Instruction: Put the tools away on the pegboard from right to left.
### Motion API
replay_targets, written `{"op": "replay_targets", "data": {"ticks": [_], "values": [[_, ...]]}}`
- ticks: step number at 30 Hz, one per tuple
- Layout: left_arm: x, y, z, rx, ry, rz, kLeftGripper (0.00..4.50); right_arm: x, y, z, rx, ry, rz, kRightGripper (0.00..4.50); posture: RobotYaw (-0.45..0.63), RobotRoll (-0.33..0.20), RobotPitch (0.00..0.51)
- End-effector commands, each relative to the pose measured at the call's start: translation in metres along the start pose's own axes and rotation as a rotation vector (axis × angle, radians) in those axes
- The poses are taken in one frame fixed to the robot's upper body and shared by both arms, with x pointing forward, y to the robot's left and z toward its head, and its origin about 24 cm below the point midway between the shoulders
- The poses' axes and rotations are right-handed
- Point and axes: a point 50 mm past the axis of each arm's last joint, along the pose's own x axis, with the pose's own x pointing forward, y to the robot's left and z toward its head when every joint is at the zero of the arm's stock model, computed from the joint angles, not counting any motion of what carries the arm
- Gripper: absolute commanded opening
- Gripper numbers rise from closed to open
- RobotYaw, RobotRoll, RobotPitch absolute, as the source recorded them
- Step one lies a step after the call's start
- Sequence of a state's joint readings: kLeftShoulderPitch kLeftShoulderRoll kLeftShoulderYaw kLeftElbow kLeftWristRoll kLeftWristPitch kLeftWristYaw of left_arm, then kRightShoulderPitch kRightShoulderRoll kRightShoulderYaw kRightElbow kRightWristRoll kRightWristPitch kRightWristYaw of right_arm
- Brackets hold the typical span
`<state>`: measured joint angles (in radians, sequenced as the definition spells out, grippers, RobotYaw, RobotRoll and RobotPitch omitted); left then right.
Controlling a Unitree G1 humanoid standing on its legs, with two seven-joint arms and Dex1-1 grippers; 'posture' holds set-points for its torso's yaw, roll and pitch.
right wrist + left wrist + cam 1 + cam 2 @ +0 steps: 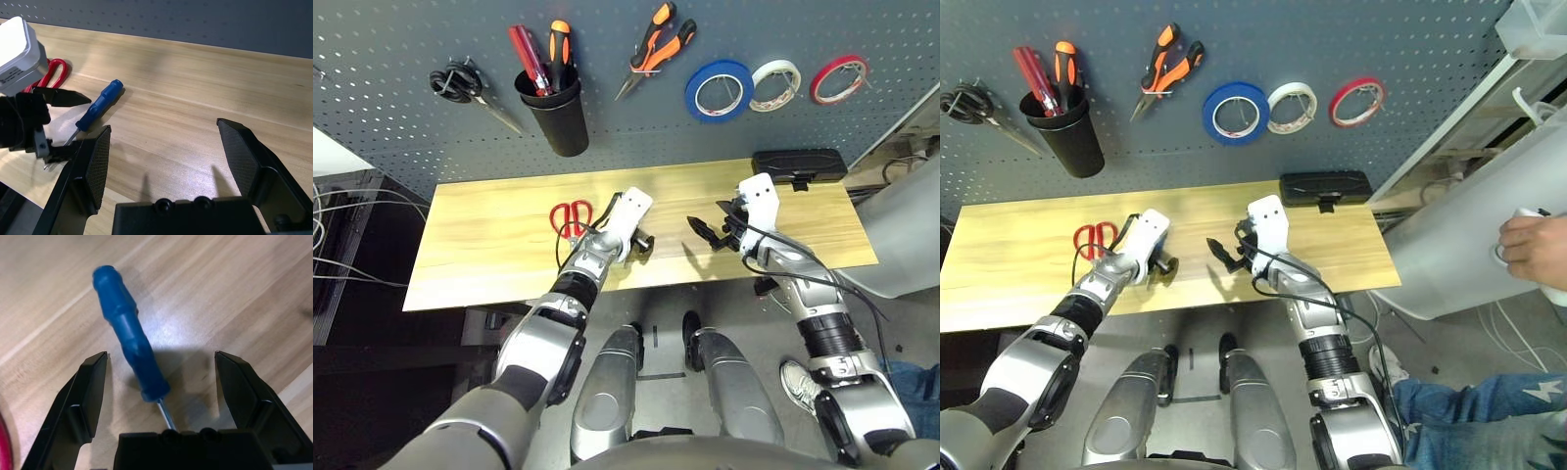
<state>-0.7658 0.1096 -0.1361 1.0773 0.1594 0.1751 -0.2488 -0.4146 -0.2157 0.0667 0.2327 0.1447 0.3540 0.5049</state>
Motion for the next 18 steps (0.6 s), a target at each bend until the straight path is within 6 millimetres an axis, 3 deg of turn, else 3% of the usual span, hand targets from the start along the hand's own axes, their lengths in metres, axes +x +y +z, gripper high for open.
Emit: {"op": "replay_targets", "data": {"ticks": [1,6,9,12,18], "values": [[0.001,-0.004,-0.016,-0.069,0.073,0.012,3.24,0.0,0.003,-0.005,-0.001,0.02,0.009,4.5,0.08,0.0,0.292],[0.001,-0.002,-0.018,-0.077,0.068,0.031,1.53,0.004,-0.001,0.0,-0.013,-0.002,0.006,4.5,0.09,0.0,0.274],[-0.001,0.002,-0.007,-0.093,-0.035,0.06,0.53,0.005,-0.001,0.01,-0.025,-0.034,0.05,4.5,0.1,0.0,0.264],[-0.005,0.0,0.012,-0.093,-0.203,0.051,0.47,0.005,-0.003,0.019,-0.053,-0.056,0.103,4.5,0.12,0.0,0.253],[-0.03,0.003,0.03,-0.066,-0.451,0.066,0.47,0.003,-0.007,0.033,-0.124,-0.098,0.164,4.5,0.12,0.0,0.242]]}}
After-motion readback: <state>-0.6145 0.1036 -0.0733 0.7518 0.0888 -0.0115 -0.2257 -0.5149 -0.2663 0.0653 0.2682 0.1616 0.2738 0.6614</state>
